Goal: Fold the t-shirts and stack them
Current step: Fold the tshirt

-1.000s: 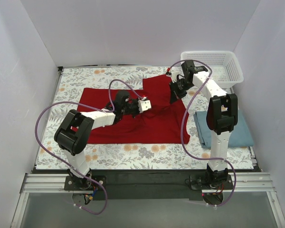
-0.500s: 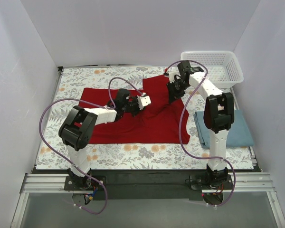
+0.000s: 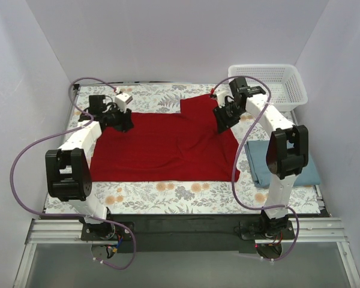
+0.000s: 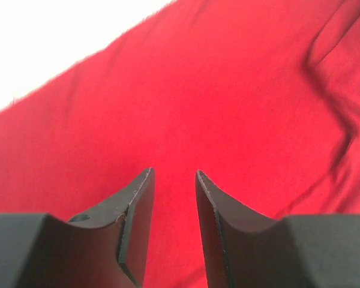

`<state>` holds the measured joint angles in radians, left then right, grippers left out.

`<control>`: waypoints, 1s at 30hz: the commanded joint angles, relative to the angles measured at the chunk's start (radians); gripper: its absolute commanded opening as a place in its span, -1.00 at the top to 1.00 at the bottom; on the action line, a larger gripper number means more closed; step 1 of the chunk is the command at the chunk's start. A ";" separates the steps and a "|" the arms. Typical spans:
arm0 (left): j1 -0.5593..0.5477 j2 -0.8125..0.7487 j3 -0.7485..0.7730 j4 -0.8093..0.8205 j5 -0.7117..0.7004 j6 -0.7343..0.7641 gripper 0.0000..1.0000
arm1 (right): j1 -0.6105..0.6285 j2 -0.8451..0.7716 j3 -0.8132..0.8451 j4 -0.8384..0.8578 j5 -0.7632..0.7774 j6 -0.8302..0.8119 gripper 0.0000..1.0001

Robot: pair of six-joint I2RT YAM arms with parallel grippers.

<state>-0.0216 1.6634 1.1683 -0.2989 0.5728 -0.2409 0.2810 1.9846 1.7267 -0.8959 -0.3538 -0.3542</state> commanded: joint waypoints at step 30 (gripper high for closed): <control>0.394 -0.040 -0.335 -0.345 -0.286 0.170 0.91 | 0.256 -0.225 -0.612 0.040 0.118 -0.114 0.41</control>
<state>0.3424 1.6295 0.8906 -0.5194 0.3923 -0.1455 0.5106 1.8050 1.1484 -0.8101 -0.1944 -0.4526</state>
